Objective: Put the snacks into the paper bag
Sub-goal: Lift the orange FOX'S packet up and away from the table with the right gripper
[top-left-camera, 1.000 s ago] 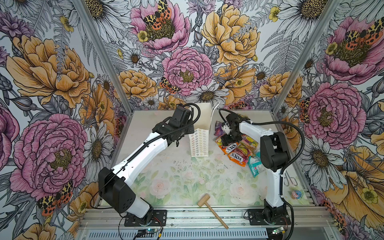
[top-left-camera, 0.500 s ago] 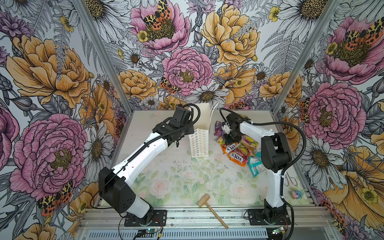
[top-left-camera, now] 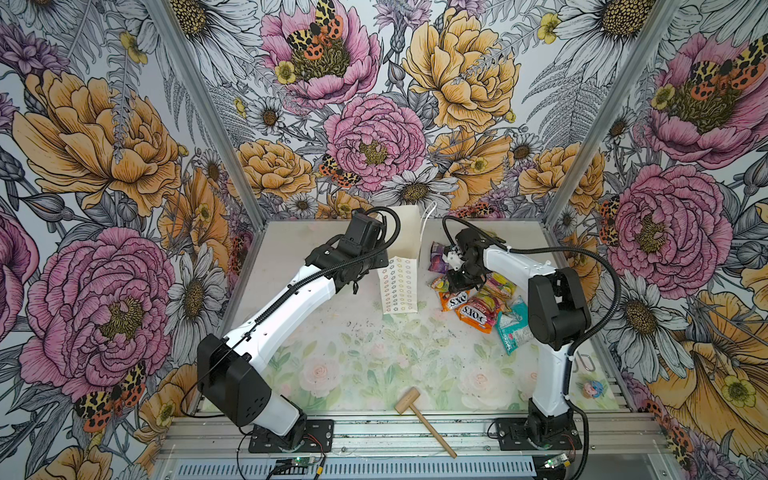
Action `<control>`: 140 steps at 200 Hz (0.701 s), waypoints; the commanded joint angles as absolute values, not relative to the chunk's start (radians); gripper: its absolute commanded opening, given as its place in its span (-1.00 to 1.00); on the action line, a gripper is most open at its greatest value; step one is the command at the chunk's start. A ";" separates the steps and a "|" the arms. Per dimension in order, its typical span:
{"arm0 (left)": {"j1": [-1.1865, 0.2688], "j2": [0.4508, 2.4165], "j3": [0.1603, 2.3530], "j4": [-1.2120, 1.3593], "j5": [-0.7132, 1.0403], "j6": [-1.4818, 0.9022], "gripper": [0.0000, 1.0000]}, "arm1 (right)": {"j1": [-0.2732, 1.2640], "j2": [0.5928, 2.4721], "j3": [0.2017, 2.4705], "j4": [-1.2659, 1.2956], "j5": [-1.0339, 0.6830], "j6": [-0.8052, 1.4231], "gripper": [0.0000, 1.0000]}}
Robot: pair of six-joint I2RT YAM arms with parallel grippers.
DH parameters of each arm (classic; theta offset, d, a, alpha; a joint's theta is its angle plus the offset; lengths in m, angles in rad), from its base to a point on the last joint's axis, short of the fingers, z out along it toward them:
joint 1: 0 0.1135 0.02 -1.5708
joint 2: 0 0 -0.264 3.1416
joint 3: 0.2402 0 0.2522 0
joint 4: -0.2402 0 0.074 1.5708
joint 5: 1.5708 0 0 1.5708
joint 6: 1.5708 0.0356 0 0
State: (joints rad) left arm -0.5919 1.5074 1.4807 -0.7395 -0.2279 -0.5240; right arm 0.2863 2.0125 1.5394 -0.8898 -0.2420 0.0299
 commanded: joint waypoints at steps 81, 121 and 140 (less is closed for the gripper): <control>-0.597 1.488 1.476 -0.705 -0.250 -0.512 -1.00 | 0.238 1.766 1.551 -0.898 -0.413 0.115 -1.00; -0.597 1.486 1.471 -0.705 -0.253 -0.509 -1.00 | 0.224 1.705 1.562 -0.897 -0.437 0.141 -1.00; -0.597 1.483 1.468 -0.705 -0.253 -0.509 -1.00 | 0.219 1.686 1.565 -0.897 -0.451 0.143 -1.00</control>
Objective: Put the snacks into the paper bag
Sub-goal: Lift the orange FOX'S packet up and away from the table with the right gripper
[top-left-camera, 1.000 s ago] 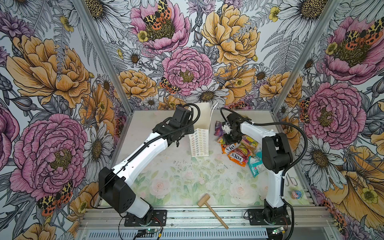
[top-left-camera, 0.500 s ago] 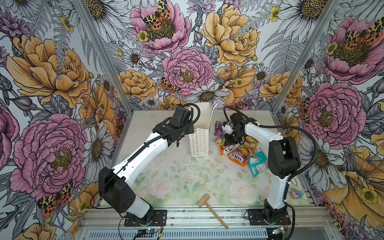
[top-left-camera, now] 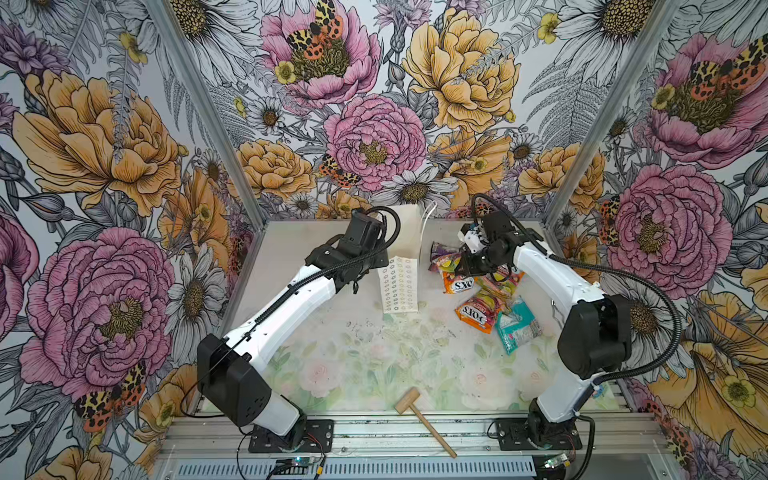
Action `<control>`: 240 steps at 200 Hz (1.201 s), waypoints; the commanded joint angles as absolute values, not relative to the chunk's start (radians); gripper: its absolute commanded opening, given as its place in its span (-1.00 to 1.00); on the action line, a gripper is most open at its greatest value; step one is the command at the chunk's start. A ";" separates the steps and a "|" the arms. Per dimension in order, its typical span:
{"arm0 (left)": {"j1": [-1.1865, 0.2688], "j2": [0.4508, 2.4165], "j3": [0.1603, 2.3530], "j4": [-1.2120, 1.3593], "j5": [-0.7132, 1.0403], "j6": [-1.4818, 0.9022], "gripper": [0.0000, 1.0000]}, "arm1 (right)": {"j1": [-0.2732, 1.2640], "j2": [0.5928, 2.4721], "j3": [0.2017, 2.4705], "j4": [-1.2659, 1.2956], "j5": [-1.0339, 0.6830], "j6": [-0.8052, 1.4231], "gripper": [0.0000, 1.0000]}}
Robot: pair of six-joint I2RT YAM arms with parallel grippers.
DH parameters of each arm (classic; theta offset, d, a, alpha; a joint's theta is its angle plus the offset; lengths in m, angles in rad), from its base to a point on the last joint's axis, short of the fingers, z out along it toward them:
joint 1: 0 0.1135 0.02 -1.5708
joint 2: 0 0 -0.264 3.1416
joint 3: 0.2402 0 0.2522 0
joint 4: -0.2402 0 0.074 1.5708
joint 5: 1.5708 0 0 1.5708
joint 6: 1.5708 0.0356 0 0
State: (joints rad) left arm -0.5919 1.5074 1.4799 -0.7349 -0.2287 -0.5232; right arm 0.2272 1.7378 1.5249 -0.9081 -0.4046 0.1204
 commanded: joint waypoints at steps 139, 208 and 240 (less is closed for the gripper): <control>-0.600 1.468 1.462 -0.706 -0.250 -0.520 -0.91 | 0.210 1.574 1.964 -0.896 -0.402 0.248 -1.00; -0.606 1.464 1.459 -0.699 -0.251 -0.531 -0.92 | 0.317 1.642 2.233 -0.778 -0.381 0.371 -1.00; -0.607 1.466 1.464 -0.697 -0.251 -0.529 -0.91 | 0.381 1.741 2.345 -0.759 -0.342 0.402 -1.00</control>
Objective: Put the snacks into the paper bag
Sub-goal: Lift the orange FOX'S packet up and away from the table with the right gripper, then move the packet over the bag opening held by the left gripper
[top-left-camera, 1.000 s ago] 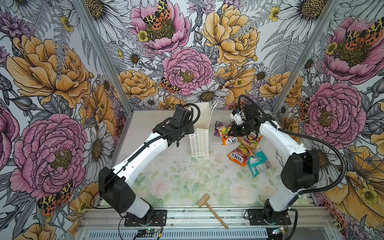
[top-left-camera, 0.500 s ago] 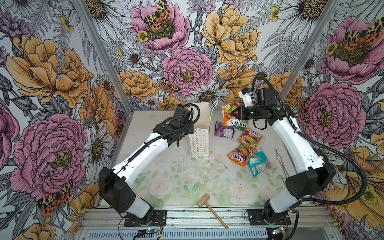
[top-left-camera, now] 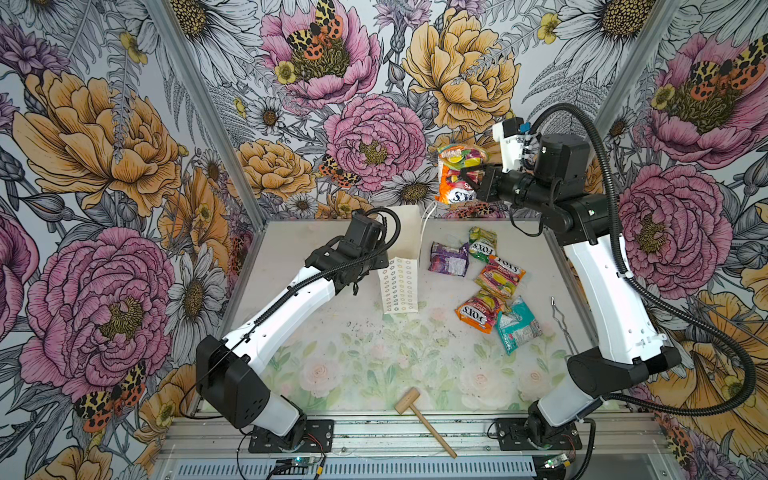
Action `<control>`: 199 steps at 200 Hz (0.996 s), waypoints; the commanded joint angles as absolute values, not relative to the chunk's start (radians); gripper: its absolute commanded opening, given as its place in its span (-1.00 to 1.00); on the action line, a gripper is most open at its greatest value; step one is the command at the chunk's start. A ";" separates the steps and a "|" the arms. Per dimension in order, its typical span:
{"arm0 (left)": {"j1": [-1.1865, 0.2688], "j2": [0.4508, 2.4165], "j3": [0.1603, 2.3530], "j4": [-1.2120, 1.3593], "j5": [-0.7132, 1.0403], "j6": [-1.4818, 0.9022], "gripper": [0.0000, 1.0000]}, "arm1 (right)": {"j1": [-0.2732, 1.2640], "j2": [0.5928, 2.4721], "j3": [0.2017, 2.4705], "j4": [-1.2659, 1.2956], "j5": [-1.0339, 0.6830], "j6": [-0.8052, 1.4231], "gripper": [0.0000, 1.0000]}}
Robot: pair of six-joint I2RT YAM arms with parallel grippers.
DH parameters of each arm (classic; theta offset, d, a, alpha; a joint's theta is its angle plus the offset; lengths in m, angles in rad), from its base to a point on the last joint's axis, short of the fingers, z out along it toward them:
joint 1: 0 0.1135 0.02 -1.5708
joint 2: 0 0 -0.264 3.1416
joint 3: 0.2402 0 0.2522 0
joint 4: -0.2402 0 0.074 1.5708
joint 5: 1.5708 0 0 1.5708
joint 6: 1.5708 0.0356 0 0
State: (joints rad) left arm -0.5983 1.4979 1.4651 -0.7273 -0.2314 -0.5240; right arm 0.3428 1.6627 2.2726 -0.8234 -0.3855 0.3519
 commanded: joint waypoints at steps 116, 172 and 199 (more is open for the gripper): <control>-0.615 1.480 1.465 -0.693 -0.246 -0.531 -0.91 | 0.489 1.974 2.491 -0.752 -0.149 0.401 -1.00; -0.616 1.483 1.468 -0.692 -0.244 -0.534 -0.92 | 0.504 1.925 2.378 -0.752 -0.098 0.335 -1.00; -0.617 1.483 1.468 -0.691 -0.243 -0.538 -0.92 | 0.510 1.918 2.338 -0.752 -0.087 0.326 -1.00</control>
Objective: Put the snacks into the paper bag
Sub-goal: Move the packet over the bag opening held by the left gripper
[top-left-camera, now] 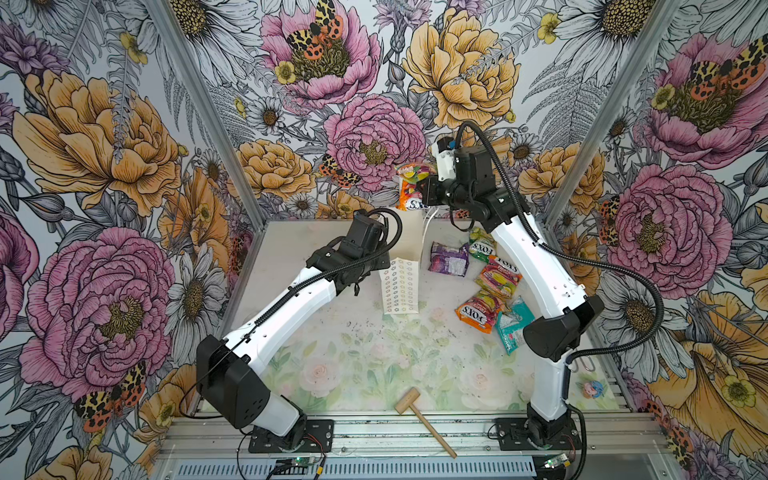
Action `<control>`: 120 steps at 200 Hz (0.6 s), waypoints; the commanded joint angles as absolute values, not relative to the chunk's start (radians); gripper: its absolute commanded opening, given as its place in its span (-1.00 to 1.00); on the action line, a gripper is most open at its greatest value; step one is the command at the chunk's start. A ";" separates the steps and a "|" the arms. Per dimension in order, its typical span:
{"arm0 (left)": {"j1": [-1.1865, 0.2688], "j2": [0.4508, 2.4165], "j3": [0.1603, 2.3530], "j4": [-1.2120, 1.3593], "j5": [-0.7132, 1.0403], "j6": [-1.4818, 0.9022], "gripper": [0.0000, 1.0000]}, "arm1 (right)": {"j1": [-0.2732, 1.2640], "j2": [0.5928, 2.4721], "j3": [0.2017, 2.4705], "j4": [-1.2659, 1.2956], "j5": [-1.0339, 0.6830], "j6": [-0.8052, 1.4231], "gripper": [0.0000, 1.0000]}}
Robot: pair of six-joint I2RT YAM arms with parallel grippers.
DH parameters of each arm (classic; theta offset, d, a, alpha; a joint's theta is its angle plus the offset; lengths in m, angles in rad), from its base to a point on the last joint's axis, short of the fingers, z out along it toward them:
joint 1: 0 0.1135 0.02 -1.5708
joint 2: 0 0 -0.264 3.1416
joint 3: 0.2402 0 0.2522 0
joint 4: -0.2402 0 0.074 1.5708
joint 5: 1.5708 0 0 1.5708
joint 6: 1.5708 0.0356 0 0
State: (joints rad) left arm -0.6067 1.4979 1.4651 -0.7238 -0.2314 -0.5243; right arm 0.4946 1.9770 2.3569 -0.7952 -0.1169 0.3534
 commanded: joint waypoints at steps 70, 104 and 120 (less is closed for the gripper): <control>-0.618 1.483 1.471 -0.690 -0.243 -0.535 -0.92 | 0.562 1.912 2.294 -0.758 0.001 0.249 -1.00; -0.619 1.484 1.471 -0.690 -0.243 -0.534 -0.92 | 0.580 1.916 2.297 -0.759 0.049 0.202 -1.00; -0.619 1.486 1.469 -0.690 -0.243 -0.534 -0.92 | 0.586 1.919 2.311 -0.757 0.078 0.175 -1.00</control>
